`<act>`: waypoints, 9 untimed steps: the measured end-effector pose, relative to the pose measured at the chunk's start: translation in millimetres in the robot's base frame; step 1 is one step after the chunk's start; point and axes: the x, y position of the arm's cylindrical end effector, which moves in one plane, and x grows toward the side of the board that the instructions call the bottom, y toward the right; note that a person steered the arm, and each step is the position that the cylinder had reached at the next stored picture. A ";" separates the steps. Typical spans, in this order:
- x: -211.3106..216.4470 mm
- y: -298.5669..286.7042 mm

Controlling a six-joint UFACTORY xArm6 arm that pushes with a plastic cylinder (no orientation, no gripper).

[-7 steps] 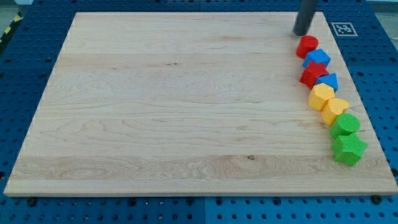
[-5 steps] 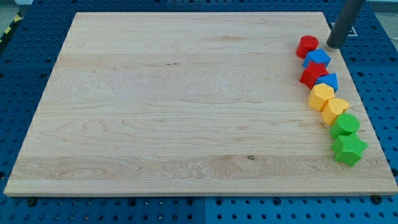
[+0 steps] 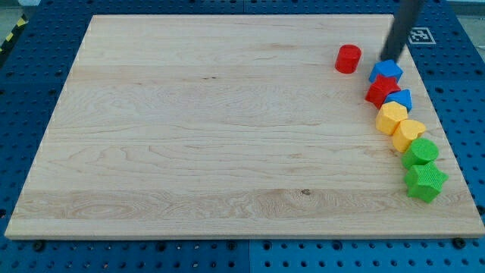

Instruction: Push red circle towards left

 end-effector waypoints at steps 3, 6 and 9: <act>19.9 -12.9; 3.7 -117.5; -4.4 -36.4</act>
